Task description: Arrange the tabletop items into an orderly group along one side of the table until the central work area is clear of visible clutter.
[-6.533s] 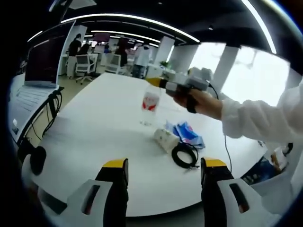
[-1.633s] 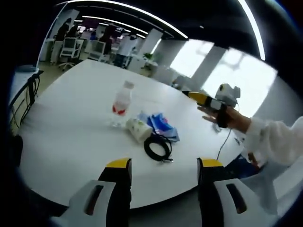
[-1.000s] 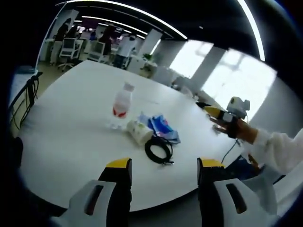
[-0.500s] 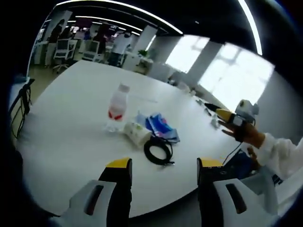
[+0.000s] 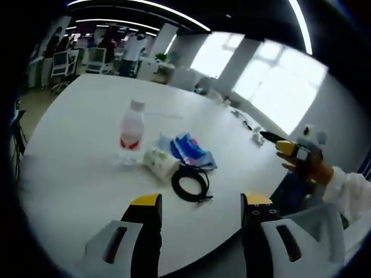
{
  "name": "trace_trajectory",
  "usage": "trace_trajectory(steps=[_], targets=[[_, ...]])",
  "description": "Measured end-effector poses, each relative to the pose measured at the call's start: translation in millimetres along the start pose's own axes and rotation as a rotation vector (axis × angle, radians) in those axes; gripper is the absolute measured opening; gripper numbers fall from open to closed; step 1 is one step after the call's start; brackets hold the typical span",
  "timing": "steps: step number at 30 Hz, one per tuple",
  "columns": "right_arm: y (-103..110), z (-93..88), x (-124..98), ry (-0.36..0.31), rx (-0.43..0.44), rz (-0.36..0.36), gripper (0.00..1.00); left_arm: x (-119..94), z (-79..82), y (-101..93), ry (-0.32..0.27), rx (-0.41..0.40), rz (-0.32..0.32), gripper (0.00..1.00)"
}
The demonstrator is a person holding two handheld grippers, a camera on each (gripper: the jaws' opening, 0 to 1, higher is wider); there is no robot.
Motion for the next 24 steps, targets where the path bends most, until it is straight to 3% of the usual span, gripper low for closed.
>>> trace_trajectory(steps=[6, 11, 14, 20, 24], targets=[[3, -3.8, 0, -0.019, 0.009, -0.035, 0.76, 3, -0.3, -0.7, 0.020, 0.061, -0.023, 0.50], [5, -10.9, 7, 0.014, -0.008, -0.020, 0.75, 2, 3.7, -6.5, 0.008, 0.046, -0.018, 0.50], [4, -12.9, 12, 0.016, -0.014, -0.001, 0.74, 10, 5.6, -4.5, 0.031, 0.088, -0.020, 0.50], [-10, -27.9, 19, 0.074, -0.050, 0.066, 0.71, 30, 13.5, -11.7, -0.005, 0.119, -0.002, 0.50], [-19, -33.2, 15, 0.089, -0.028, 0.079, 0.68, 45, 6.9, -15.7, 0.036, 0.109, 0.036, 0.49]])
Point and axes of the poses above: the point that each gripper's makers call its tool centre point, and the gripper's own axes: x roughly forward along the fingers, y roughly to its left, z roughly out of its top, the point moved 7 cm from there along -x, roughly backward along the fingers, and after that the axes turned 14 degrees about -y, right-handed, at the moved point
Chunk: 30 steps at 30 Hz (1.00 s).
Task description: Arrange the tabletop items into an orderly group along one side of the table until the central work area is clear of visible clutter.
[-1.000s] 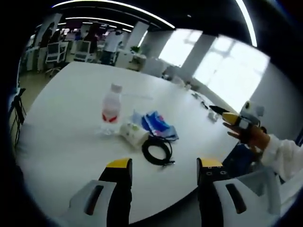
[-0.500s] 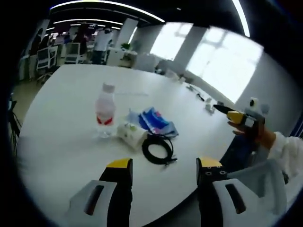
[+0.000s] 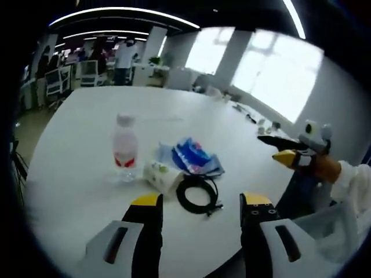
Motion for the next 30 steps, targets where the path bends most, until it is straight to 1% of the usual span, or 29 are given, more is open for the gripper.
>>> trace_trajectory(steps=[1, 2, 3, 4, 6, 7, 9, 11, 12, 13, 14, 17, 20, 21, 22, 23, 24, 25, 26, 28, 30], targets=[[-2, -1.0, 0, 0.002, -0.010, 0.003, 0.67, 6, 1.8, -6.7, -0.002, 0.024, -0.017, 0.49], [-5, -2.3, -1, 0.008, -0.025, 0.003, 0.65, 11, 3.3, -9.2, 0.010, 0.053, -0.028, 0.49], [-10, -5.3, -1, 0.013, -0.027, -0.002, 0.64, 17, 5.9, -11.8, 0.028, 0.092, -0.027, 0.49], [-14, -8.3, 0, 0.021, -0.020, -0.010, 0.63, 23, 9.5, -14.1, 0.029, 0.109, -0.023, 0.49], [-21, -16.1, 1, 0.043, -0.001, -0.021, 0.62, 37, 18.6, -20.4, 0.004, 0.112, -0.025, 0.49], [-22, -18.4, 2, 0.047, -0.001, -0.020, 0.61, 43, 21.6, -19.2, -0.003, 0.116, -0.029, 0.49], [-21, -23.1, 1, 0.049, -0.004, -0.021, 0.60, 55, 22.9, -20.5, -0.005, 0.159, -0.027, 0.50], [-21, -30.7, 1, 0.052, -0.013, -0.035, 0.60, 63, 16.6, -15.6, 0.022, 0.195, 0.034, 0.53], [-21, -36.3, 1, 0.056, -0.015, -0.047, 0.59, 68, 10.9, -15.5, 0.032, 0.203, 0.039, 0.54], [-20, -40.3, 2, 0.060, -0.014, -0.046, 0.59, 68, 5.7, -19.8, 0.048, 0.203, 0.044, 0.53], [-17, -44.1, 2, 0.066, -0.010, -0.042, 0.59, 70, -1.7, -18.5, 0.070, 0.194, 0.055, 0.53], [-12, -59.9, 6, 0.095, 0.014, -0.021, 0.58, 75, -14.5, -17.1, 0.096, 0.186, 0.057, 0.51], [-12, -67.4, 9, 0.104, 0.028, -0.021, 0.57, 79, -22.0, -19.6, 0.120, 0.213, 0.045, 0.49], [-11, -69.7, 9, 0.106, 0.039, -0.022, 0.56, 80, -25.2, -19.7, 0.136, 0.220, 0.052, 0.48], [-11, -73.8, 10, 0.106, 0.050, -0.025, 0.55, 81, -29.1, -18.4, 0.150, 0.211, 0.076, 0.46], [-11, -74.9, 10, 0.107, 0.051, -0.026, 0.55, 81, -32.3, -17.3, 0.152, 0.198, 0.101, 0.45], [-8, -82.9, 10, 0.128, 0.067, -0.035, 0.53, 84, -39.6, -17.2, 0.150, 0.174, 0.104, 0.45], [-7, -88.0, 12, 0.135, 0.073, -0.038, 0.51, 85, -49.5, -20.7, 0.174, 0.150, 0.107, 0.45], [-6, -91.0, 13, 0.137, 0.080, -0.036, 0.51, 85, -55.9, -19.3, 0.199, 0.151, 0.122, 0.45], [-4, -97.8, 17, 0.151, 0.099, -0.023, 0.50, 86, -66.1, -18.0, 0.216, 0.161, 0.150, 0.45], [-4, -105.7, 22, 0.182, 0.054, -0.011, 0.48, 88, -72.8, -15.0, 0.221, 0.141, 0.174, 0.45]])
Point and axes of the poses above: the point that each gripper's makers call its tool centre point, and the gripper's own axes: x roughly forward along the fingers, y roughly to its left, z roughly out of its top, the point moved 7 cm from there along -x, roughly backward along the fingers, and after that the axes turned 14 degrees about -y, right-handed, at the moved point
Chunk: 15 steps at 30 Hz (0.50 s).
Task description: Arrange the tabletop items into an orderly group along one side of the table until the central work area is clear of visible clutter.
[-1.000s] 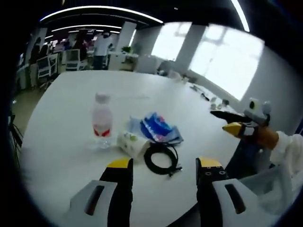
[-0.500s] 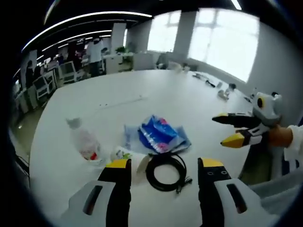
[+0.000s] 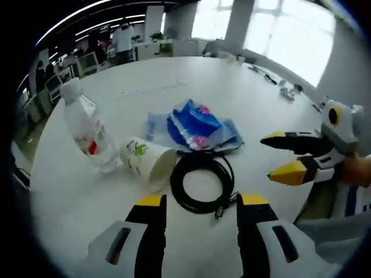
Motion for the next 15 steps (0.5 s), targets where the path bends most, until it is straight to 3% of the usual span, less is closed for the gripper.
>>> trace_trajectory(steps=[6, 11, 15], targets=[[-3, -6.0, 16, 0.004, 0.065, -0.005, 0.46, 9, -6.7, 7.3, 0.015, -0.027, 0.046, 0.44], [-4, -15.4, 29, 0.035, 0.071, -0.037, 0.42, 18, -9.8, 13.1, 0.004, -0.183, 0.100, 0.40], [-4, -20.9, 39, 0.048, 0.135, -0.051, 0.38, 27, -16.1, 17.2, 0.023, -0.156, 0.133, 0.39]])
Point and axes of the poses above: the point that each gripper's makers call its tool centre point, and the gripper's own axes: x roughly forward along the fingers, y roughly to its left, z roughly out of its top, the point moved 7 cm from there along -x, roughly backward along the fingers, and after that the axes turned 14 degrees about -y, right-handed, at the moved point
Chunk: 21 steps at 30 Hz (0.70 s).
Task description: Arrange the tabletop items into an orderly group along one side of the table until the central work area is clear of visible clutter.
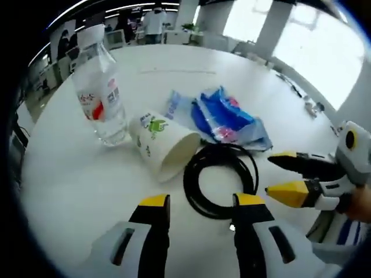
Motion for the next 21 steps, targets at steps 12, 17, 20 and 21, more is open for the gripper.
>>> trace_trajectory(steps=[12, 17, 20, 21], targets=[[-1, -16.2, 16, 0.057, 0.050, -0.060, 0.26, 16, -8.2, 2.2, 0.018, -0.090, 0.045, 0.36], [-1, -20.3, 14, 0.083, 0.060, -0.084, 0.19, 18, -9.8, 1.0, 0.019, -0.111, 0.060, 0.30], [-2, -22.0, 15, 0.083, 0.085, -0.091, 0.16, 21, -9.3, 1.3, 0.017, -0.098, 0.060, 0.20], [-3, -22.1, 15, 0.085, 0.089, -0.095, 0.16, 21, -9.3, 0.9, 0.021, -0.102, 0.059, 0.17]])
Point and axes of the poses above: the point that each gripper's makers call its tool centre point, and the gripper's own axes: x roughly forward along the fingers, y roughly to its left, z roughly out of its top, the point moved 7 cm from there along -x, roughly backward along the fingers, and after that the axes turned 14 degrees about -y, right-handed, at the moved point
